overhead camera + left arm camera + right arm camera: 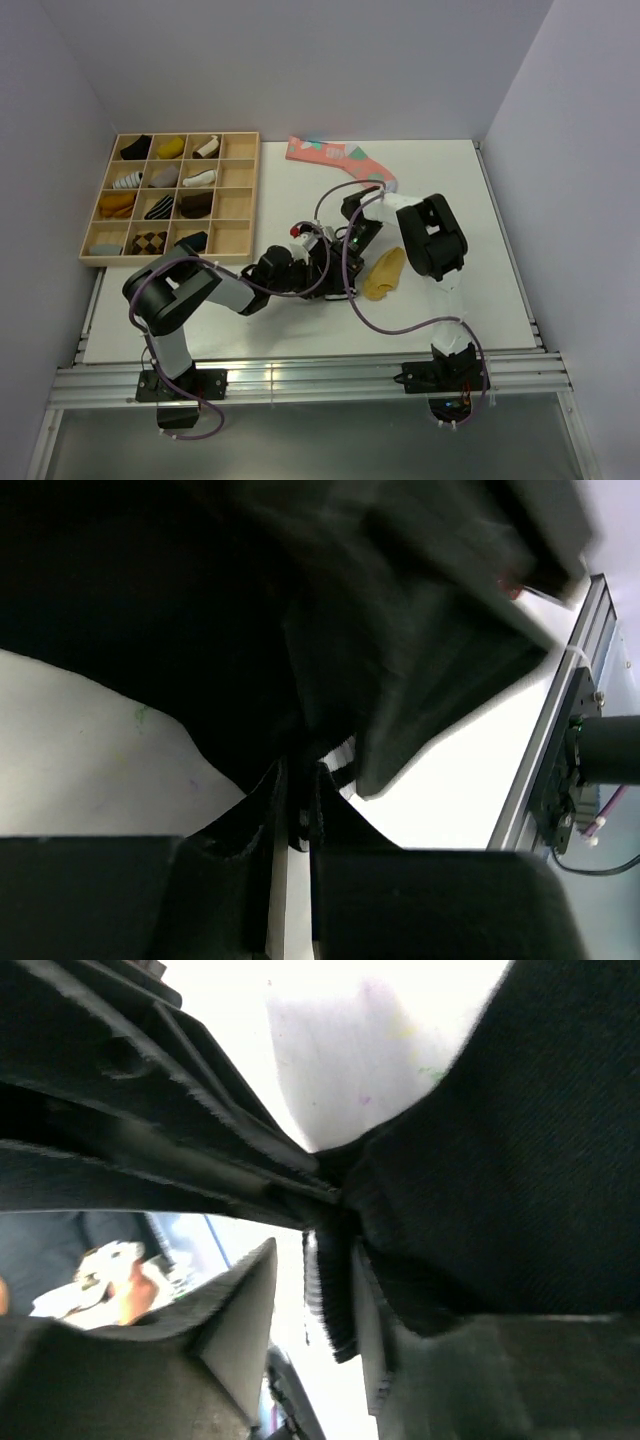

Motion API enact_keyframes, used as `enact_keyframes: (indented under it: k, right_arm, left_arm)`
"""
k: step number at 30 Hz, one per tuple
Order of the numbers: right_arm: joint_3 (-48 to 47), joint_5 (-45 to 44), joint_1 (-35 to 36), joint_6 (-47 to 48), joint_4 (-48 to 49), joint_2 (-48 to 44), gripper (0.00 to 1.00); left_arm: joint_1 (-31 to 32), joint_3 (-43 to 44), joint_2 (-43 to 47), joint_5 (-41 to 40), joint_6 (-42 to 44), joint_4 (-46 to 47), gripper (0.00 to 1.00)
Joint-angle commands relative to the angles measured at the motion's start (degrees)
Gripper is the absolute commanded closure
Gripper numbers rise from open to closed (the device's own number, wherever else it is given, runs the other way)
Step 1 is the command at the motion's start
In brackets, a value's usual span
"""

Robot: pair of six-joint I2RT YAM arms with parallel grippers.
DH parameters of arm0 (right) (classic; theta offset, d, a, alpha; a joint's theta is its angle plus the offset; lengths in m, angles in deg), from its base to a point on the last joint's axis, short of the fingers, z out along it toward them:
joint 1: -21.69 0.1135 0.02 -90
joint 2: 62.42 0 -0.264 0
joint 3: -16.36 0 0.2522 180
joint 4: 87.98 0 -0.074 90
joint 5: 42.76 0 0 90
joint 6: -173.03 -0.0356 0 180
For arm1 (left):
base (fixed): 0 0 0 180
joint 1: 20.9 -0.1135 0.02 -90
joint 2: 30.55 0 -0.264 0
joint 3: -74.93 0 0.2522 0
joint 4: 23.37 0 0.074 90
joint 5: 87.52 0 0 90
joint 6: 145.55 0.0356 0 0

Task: Roll the socks
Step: Roll the sock at the center of the board.

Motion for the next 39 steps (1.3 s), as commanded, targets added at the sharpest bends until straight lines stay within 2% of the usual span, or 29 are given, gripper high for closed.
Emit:
enact_keyframes:
  k: [1,4,10,26,32,39]
  right_arm:
    - [2.7,-6.0,-0.2,-2.5,9.7,-6.4,0.55]
    - [4.8,-6.4,-0.3,-2.8,11.0,-10.4,0.5]
    - [10.3,-9.6,-2.9,-6.2,17.7,-16.1,0.49]
    - [18.8,-18.1,-12.6,-2.7,19.9,-21.4,0.56]
    - [23.4,-22.3,-14.4,-1.0,24.3,-26.5,0.57]
    - [23.7,-18.5,-13.2,1.3,28.5,-32.6,0.59]
  left_arm:
    - [0.7,2.4,-0.7,-1.3,-1.3,-7.4,1.0]
    - [0.7,4.0,-0.2,-3.1,-1.1,-13.8,1.0]
    - [0.7,5.5,1.4,-6.5,0.0,-22.7,1.0]
    - [-1.2,9.9,5.6,-9.2,3.7,-38.7,1.0]
    - [-2.6,12.3,6.2,-5.2,6.0,-43.2,1.0]
    - [-5.2,15.9,3.4,3.8,6.0,-48.3,1.0]
